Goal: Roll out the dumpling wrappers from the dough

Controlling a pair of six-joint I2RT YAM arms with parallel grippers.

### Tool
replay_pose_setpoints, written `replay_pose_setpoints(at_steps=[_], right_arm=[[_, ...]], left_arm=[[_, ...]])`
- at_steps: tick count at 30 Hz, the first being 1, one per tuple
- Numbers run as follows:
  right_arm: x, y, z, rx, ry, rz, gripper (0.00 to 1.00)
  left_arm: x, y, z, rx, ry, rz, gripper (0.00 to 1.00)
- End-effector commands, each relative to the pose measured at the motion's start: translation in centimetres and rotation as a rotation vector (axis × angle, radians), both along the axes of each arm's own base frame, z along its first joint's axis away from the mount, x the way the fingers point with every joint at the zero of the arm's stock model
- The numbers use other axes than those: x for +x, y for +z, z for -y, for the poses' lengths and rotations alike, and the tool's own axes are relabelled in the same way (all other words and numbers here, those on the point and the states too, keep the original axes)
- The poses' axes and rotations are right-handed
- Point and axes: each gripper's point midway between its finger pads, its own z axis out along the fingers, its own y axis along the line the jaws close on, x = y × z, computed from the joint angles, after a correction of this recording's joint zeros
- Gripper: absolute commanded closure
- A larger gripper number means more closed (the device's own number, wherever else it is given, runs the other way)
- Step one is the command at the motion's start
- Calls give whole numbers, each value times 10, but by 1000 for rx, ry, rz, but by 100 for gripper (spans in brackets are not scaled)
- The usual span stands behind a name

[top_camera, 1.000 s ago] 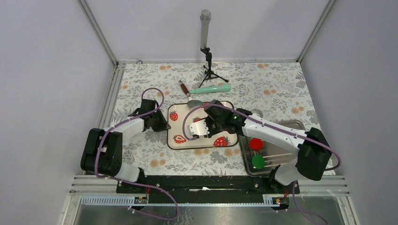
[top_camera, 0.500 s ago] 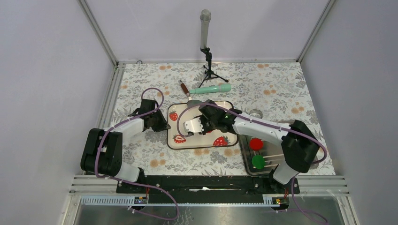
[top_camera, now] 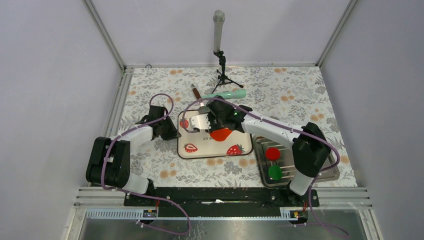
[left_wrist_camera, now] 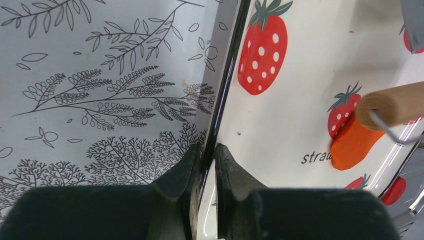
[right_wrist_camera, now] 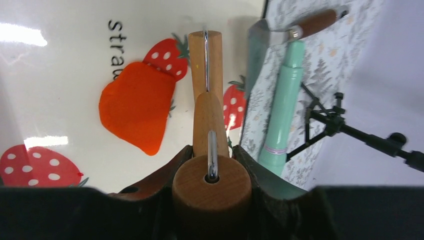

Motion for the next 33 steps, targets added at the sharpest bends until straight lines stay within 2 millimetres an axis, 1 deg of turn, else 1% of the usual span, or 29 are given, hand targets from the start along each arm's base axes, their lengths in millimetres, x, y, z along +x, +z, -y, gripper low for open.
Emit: replay_pose_setpoints(at_steps=[1, 3, 5, 7, 10, 15, 19, 21, 24, 29, 31, 33], right_arm=[[7, 74, -18, 152, -10, 50, 100], [1, 81, -15, 165, 3, 54, 100], [-6, 74, -6, 143, 17, 46, 100], [-14, 59, 4, 101, 32, 29, 100], [-26, 39, 11, 69, 57, -15, 100], [-30, 21, 18, 25, 64, -36, 100], [-36, 1, 23, -16, 79, -75, 100], [-45, -8, 26, -43, 92, -125, 100], [-64, -16, 33, -81, 119, -225, 100], [-92, -30, 50, -174, 137, -379, 100], [-99, -30, 53, -198, 134, -430, 100], [-101, -31, 54, -215, 121, -459, 100]], left_arm=[[9, -2, -12, 35, 50, 21, 100], [9, -2, -12, 34, 50, 22, 100], [9, -2, -12, 34, 51, 22, 100], [10, -1, -12, 33, 49, 26, 100], [10, -1, -11, 33, 47, 25, 100], [10, -1, -11, 32, 44, 24, 100], [11, -1, -12, 35, 45, 26, 100], [11, -1, -12, 35, 45, 25, 100], [12, -2, -12, 41, 44, 23, 100], [13, -1, -12, 42, 43, 26, 100], [13, -1, -13, 43, 43, 27, 100], [13, -1, -13, 43, 44, 27, 100]])
